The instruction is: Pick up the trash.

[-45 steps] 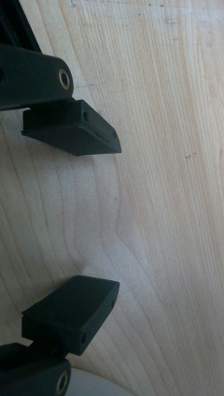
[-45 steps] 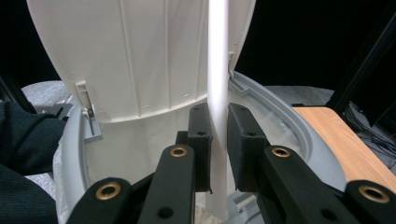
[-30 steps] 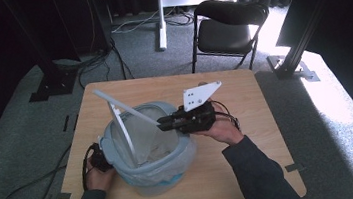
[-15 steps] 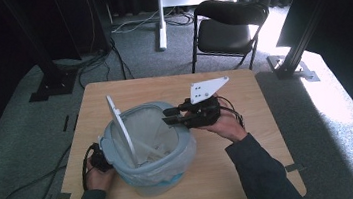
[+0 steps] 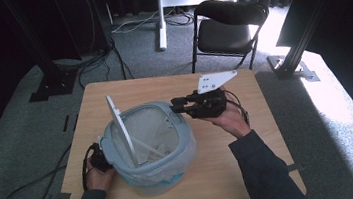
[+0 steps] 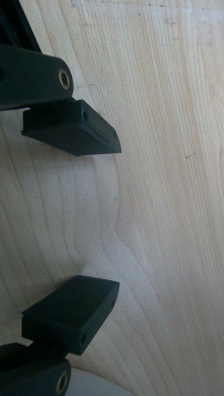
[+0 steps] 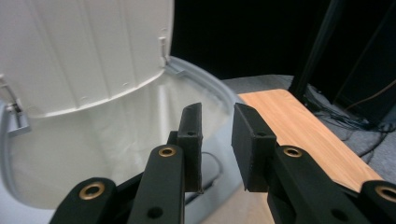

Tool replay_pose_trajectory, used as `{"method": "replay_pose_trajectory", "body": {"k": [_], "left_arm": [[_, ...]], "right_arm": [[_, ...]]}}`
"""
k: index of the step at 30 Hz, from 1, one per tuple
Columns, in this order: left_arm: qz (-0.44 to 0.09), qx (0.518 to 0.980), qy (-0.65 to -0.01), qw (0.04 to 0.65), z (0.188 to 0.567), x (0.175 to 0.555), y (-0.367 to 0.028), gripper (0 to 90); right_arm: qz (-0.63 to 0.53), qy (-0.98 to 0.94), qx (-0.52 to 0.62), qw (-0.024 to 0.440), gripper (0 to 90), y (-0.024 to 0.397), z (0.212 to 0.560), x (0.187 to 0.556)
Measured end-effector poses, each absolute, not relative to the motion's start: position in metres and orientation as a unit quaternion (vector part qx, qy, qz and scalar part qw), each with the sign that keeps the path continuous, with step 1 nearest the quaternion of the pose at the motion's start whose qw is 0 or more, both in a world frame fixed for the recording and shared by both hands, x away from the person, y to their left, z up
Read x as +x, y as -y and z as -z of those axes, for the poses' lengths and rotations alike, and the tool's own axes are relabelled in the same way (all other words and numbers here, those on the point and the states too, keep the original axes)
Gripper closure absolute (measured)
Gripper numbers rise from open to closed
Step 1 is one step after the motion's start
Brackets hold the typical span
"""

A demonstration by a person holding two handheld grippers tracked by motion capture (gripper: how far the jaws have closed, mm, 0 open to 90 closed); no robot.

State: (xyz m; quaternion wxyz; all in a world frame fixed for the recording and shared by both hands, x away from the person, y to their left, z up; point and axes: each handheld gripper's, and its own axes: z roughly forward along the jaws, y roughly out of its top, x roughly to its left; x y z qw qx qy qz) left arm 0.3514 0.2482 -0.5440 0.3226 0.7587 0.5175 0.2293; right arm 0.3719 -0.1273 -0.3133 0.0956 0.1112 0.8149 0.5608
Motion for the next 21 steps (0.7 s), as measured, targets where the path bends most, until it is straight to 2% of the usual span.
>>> {"method": "replay_pose_trajectory", "body": {"k": [21], "left_arm": [[-0.229,0.759,-0.518,0.322,0.544,0.351,-0.248,28.7]], "right_arm": [[-0.535,-0.816,0.166,0.141,71.8,0.141,0.325,0.395]]}}
